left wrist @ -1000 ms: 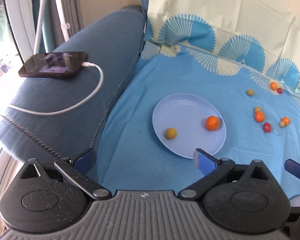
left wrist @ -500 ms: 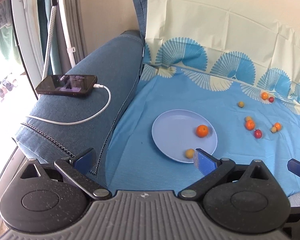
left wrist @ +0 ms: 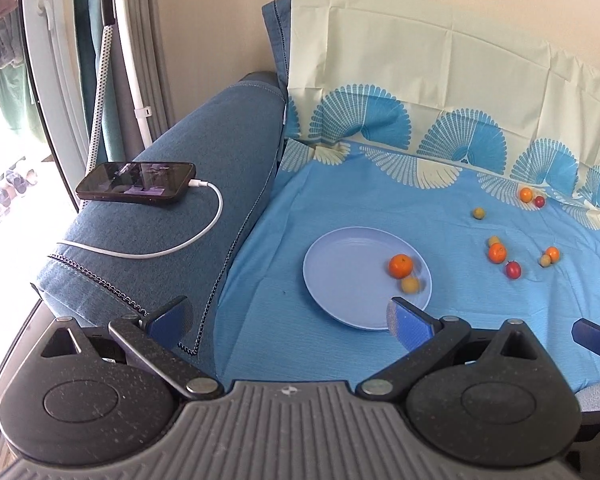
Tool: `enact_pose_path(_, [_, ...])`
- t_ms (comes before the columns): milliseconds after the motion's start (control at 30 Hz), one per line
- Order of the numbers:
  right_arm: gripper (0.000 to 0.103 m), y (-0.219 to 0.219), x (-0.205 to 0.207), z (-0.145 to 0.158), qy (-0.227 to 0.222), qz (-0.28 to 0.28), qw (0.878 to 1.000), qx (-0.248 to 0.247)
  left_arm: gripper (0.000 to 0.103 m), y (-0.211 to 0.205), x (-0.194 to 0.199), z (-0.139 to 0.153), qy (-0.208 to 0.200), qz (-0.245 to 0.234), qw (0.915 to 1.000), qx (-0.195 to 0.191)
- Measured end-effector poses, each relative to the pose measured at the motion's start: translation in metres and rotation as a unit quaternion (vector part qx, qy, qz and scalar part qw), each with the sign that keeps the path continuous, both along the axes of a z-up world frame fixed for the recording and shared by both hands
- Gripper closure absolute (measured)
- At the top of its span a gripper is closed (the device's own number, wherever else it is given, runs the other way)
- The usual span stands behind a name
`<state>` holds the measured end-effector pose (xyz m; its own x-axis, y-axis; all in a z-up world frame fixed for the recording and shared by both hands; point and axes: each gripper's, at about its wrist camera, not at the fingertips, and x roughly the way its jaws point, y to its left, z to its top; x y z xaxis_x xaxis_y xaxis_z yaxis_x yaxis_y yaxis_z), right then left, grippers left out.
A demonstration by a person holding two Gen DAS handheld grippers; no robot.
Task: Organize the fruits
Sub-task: 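Lift both open tools away from the plate toward the remaining fruits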
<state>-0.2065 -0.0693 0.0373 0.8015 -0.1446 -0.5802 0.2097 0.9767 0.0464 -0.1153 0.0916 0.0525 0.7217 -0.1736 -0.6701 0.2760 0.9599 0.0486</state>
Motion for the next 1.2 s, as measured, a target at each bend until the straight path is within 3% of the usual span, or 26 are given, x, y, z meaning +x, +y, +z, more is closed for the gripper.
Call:
enact_pose_path(733, [0.001,-0.007,0.007,-0.010,0.013,-0.005,1.000,0.016,0.000,-0.008,0.011,-0.009,0.013,-0.008,0.9997,0.017])
enact_pose_path(1200, [0.001,-0.049,0.006,-0.030,0.018,-0.059,0.997,0.046,0.000,-0.064,0.028,-0.017,0.023,-0.051,0.9977,0.039])
